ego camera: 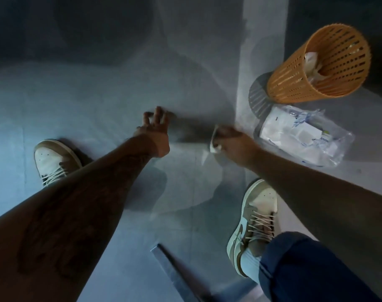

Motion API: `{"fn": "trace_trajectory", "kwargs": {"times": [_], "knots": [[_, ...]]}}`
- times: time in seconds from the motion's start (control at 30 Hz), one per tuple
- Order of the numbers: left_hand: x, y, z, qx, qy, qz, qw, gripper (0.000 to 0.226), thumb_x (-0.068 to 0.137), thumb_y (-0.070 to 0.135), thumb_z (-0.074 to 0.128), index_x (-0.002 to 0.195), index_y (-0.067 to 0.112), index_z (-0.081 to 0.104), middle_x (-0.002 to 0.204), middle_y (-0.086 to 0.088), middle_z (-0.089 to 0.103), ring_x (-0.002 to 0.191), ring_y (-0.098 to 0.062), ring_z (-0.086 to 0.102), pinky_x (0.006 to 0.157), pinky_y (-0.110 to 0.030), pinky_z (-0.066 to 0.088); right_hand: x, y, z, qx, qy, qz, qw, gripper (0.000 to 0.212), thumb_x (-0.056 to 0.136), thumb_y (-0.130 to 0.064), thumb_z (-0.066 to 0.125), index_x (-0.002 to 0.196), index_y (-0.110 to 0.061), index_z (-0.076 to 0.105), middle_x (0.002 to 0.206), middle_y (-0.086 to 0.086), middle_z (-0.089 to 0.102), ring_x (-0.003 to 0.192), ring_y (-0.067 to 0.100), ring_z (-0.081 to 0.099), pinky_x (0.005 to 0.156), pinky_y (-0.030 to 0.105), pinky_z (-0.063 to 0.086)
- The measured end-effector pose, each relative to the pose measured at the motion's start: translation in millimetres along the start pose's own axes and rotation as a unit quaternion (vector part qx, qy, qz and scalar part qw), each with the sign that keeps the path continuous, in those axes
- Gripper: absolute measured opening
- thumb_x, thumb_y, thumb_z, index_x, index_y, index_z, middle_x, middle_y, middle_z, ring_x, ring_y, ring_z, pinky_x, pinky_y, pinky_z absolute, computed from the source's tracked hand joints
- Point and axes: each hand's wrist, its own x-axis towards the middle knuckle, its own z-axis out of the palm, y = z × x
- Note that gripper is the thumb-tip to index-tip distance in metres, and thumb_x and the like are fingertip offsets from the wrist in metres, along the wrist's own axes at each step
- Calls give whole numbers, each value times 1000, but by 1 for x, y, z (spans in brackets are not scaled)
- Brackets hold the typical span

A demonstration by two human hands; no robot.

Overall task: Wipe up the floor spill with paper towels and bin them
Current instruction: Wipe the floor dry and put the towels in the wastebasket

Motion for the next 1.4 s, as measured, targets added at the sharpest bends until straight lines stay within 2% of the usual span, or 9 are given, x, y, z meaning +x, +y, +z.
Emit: {"fn": "trace_trajectory", "kwargs": {"times": [0.17,0.33,0.47,0.6,0.77,0.9,1.13,1.3,1.4], "knots": [[1,-7,-4,-4,13,24,1000,86,87,11,48,158,14,0,167,-5,-14,153,-35,-2,113,-54,35,56,0,-27,-32,77,283,955,19,86,-16,58,103,-19,67,118,9,60,109,31,58,85,29,45],[-2,-28,-7,-72,80,61,992,85,83,2,50,158,12,10,167,-4,7,150,-30,15,115,-45,34,79,-82,31,31,8,137,990,35,85,-28,49,109,-10,68,117,18,62,112,34,58,96,43,48],[-6,-43,4,-43,110,38,992,80,79,5,53,153,17,25,165,-5,11,147,-35,15,111,-50,36,35,-89,45,15,-95,-58,994,32,80,-25,34,84,-19,65,97,12,58,90,34,61,66,41,53],[-9,-48,17,-54,93,21,994,87,79,9,54,156,26,19,166,0,4,149,-35,9,110,-52,38,56,-44,-4,66,20,157,985,9,85,-17,62,91,-17,69,98,6,63,85,15,65,73,22,48],[-6,-49,17,-103,100,32,989,85,75,11,53,154,23,24,164,3,9,147,-35,12,104,-53,44,149,-22,-36,62,136,341,928,29,74,-35,58,94,-17,68,89,3,69,88,30,67,81,38,56],[-9,-57,17,-107,99,51,988,83,75,10,54,153,22,26,164,3,8,148,-33,11,102,-49,45,200,-78,-27,48,101,245,963,31,95,-10,46,121,-12,61,126,19,54,114,35,53,90,38,43],[-30,-48,11,-161,157,-18,974,57,81,7,53,137,13,46,141,-7,37,133,-32,33,103,-44,44,89,-87,16,-58,-68,52,995,18,80,-34,61,96,-28,60,108,-3,62,103,18,59,81,33,44],[-46,-5,-11,-155,177,90,968,53,89,28,61,139,17,49,144,-6,42,130,-31,41,100,-44,46,24,-64,-13,75,-89,236,965,18,79,-19,66,94,-25,75,120,7,63,116,28,58,101,30,44],[-55,38,-41,-132,181,158,962,53,90,38,65,139,21,54,145,-6,46,125,-31,47,99,-42,46,18,-70,-54,124,-5,256,959,26,87,-8,58,104,-18,74,115,6,63,107,26,61,87,16,42]]}}
